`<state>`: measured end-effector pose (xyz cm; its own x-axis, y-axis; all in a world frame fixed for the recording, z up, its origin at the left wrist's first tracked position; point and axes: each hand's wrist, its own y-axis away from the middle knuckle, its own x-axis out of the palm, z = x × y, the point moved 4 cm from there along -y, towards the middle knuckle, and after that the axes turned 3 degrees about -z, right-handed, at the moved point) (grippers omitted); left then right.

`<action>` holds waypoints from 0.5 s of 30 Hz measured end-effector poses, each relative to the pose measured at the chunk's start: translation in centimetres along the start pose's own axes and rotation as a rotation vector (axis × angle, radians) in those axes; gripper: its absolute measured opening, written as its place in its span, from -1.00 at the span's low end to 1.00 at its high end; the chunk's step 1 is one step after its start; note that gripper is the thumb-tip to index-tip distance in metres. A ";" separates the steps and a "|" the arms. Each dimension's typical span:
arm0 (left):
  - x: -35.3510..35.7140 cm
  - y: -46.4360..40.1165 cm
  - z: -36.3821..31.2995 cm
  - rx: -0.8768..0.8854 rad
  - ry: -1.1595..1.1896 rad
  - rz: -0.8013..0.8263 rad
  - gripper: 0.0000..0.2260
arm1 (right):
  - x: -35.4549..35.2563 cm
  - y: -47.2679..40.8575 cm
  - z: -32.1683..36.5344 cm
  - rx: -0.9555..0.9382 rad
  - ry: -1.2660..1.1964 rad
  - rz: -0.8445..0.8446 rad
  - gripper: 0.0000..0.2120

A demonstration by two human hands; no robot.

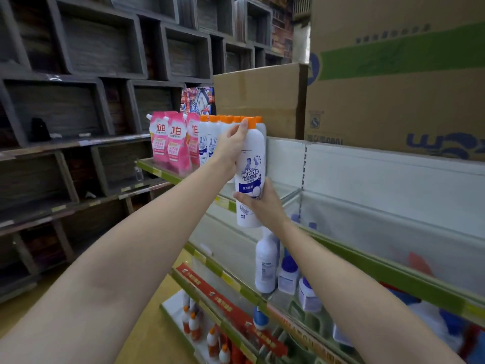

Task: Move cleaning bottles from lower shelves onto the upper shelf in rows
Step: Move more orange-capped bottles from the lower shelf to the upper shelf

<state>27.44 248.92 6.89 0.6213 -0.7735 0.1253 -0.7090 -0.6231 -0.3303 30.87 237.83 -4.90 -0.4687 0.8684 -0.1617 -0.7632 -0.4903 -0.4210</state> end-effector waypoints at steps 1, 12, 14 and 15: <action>-0.3 -0.8 0.0 0.012 -0.010 0.018 -0.70 | 0.4 -1.0 -0.1 -0.002 0.007 -0.014 -0.61; -3.3 -11.9 0.7 0.201 -0.229 0.224 -0.78 | 5.4 -12.1 -2.8 0.071 0.144 -0.212 -0.49; -3.9 -14.0 1.4 0.257 -0.263 0.281 -0.74 | 6.3 -13.7 -3.6 0.105 0.180 -0.244 -0.48; -4.2 -15.0 1.8 0.268 -0.259 0.313 -0.73 | 6.8 -14.4 -4.0 0.119 0.195 -0.256 -0.48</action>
<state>36.04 261.77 9.63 0.4790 -0.8431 -0.2445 -0.7852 -0.2870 -0.5488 40.43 251.08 -3.54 -0.1699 0.9567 -0.2364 -0.8971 -0.2494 -0.3647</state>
